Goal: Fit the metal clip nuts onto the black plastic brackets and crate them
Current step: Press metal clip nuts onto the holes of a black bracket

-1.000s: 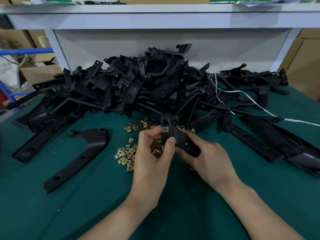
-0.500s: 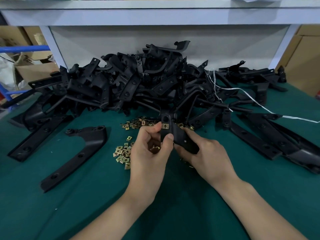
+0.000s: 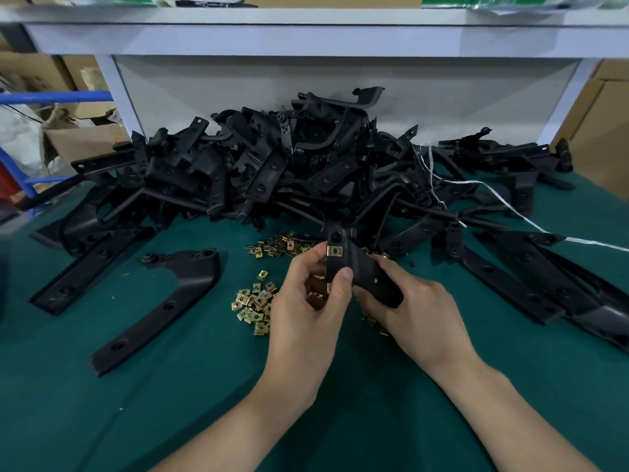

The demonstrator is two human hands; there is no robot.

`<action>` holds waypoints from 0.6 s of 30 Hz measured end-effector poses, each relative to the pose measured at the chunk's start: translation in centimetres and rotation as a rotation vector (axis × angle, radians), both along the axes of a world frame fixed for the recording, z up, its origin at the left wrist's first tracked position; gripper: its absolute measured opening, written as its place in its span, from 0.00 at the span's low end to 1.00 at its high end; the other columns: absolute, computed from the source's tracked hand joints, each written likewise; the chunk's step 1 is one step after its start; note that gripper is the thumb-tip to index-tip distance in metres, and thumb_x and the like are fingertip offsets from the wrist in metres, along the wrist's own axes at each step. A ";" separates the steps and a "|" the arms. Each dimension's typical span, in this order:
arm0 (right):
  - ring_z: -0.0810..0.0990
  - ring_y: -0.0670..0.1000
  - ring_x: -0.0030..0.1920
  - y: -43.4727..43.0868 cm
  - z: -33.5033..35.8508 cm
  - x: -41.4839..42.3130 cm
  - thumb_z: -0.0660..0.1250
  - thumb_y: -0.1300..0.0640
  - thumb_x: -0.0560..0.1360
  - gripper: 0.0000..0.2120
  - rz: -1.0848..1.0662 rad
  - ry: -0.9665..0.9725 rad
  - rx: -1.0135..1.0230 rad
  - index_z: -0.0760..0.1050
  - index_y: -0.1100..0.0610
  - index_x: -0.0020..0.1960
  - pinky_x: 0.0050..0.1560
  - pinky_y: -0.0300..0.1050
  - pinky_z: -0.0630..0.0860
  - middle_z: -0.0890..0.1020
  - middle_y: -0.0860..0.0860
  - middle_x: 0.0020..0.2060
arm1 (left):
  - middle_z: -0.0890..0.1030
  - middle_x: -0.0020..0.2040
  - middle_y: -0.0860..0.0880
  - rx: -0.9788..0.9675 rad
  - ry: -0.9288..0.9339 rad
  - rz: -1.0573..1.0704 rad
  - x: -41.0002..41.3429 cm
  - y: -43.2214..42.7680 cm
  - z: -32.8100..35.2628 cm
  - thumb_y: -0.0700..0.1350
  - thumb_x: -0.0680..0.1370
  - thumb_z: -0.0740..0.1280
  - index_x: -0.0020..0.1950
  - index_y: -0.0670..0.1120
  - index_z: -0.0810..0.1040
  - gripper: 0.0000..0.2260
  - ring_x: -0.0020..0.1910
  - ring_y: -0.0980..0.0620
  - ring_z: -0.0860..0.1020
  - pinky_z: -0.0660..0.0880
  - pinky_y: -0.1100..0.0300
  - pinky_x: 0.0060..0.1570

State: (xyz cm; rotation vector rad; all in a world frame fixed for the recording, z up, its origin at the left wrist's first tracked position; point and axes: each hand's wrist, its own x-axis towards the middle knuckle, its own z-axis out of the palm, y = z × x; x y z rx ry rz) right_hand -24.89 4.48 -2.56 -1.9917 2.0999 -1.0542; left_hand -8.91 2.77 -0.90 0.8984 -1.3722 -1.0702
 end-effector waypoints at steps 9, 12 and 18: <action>0.79 0.43 0.40 0.4 0.4 0.3 0.62 0.34 0.73 0.23 -0.025 0.085 -0.003 0.68 0.35 0.67 0.32 0.37 0.68 0.79 0.36 0.38 | 0.83 0.43 0.59 -0.035 -0.229 0.021 0.6 -0.9 -0.8 0.59 0.79 0.66 0.55 0.59 0.76 0.08 0.38 0.59 0.80 0.72 0.70 0.36; 0.81 0.46 0.40 0.5 0.6 0.8 0.62 0.34 0.74 0.23 -0.015 0.160 0.010 0.67 0.34 0.68 0.33 0.43 0.72 0.81 0.39 0.42 | 0.78 0.32 0.58 -0.072 -0.323 0.082 0.8 -1.1 -1.1 0.63 0.79 0.62 0.45 0.56 0.74 0.12 0.28 0.58 0.73 0.66 0.68 0.29; 0.83 0.48 0.45 0.3 0.4 0.9 0.63 0.34 0.74 0.25 -0.007 0.212 0.038 0.67 0.34 0.70 0.35 0.43 0.70 0.83 0.40 0.46 | 0.74 0.28 0.60 -0.092 -0.417 0.164 0.6 -1.1 -1.2 0.60 0.81 0.58 0.40 0.54 0.69 0.14 0.26 0.57 0.70 0.62 0.63 0.30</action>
